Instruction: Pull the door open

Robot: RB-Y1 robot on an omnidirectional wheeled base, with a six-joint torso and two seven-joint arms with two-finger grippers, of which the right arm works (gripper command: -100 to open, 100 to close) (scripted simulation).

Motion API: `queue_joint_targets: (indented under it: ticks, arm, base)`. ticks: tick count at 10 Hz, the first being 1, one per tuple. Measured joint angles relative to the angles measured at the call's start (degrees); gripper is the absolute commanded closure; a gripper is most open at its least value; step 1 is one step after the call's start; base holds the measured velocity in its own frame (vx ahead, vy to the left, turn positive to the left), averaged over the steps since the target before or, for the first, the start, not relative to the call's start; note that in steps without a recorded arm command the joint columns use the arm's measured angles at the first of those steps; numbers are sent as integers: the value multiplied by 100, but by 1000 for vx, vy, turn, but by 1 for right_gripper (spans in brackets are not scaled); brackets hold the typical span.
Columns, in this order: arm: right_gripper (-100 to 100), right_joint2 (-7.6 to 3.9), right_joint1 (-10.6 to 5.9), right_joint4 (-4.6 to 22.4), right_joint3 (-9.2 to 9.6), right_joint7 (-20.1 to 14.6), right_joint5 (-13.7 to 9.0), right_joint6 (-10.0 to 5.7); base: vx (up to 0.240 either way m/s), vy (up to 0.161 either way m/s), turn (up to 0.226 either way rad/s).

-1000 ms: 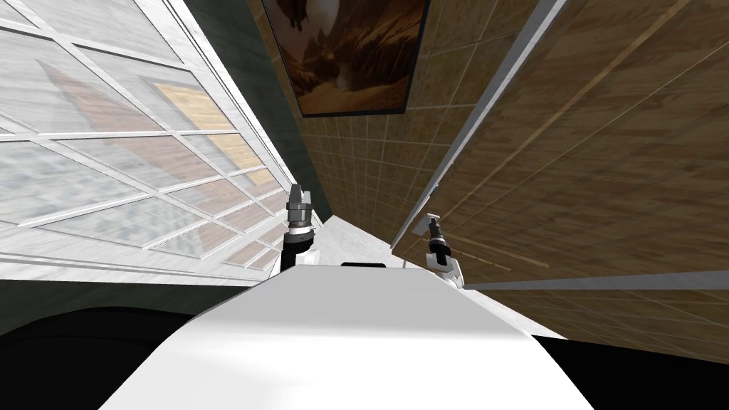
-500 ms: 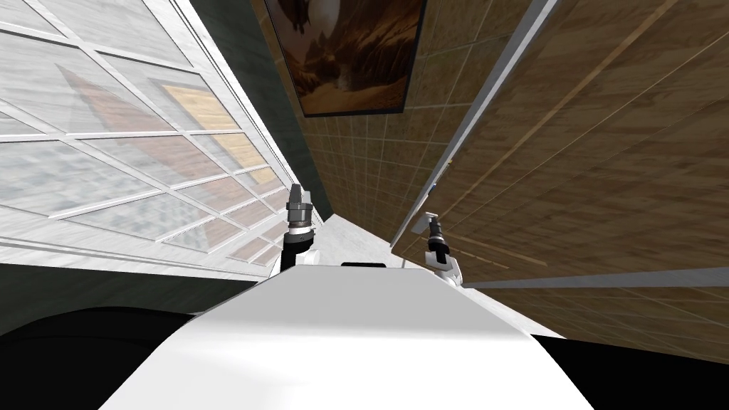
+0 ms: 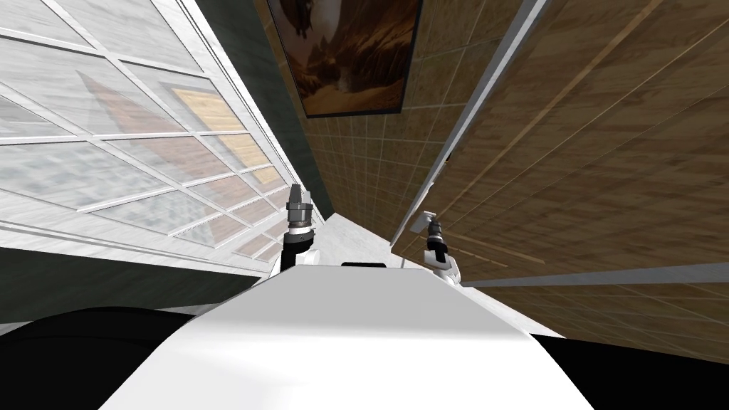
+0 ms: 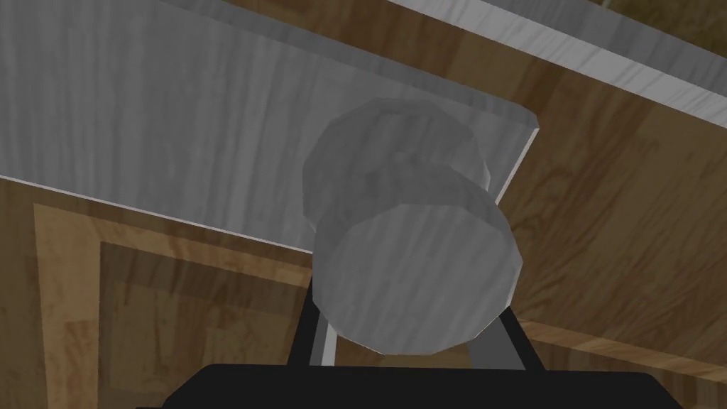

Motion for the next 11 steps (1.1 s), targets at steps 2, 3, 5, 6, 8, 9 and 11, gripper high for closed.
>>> queue_joint_targets:
  ticks: [2,3,5,6,8,9,11]
  arm:
    - [100,-57,-59,100,91,-309,-307,1]
    - [100,-69,-82,128,124,-440,-400,4]
    - [100,-95,-113,159,202,-707,-616,49]
    - [100,-96,-127,179,243,-846,-747,52]
    - [100,-118,-195,273,319,-1116,-1011,43]
    - [100,-151,-197,303,375,-1271,-1158,41]
    - [100,-158,-159,256,462,-1554,-1368,97]
  base:
    - [-70,-29,49]
    - [-54,-19,33]
    - [-45,-19,19]
    - [-82,-26,62]
    - [-64,-20,36]
    - [-50,-11,19]
    - [-70,-23,44]
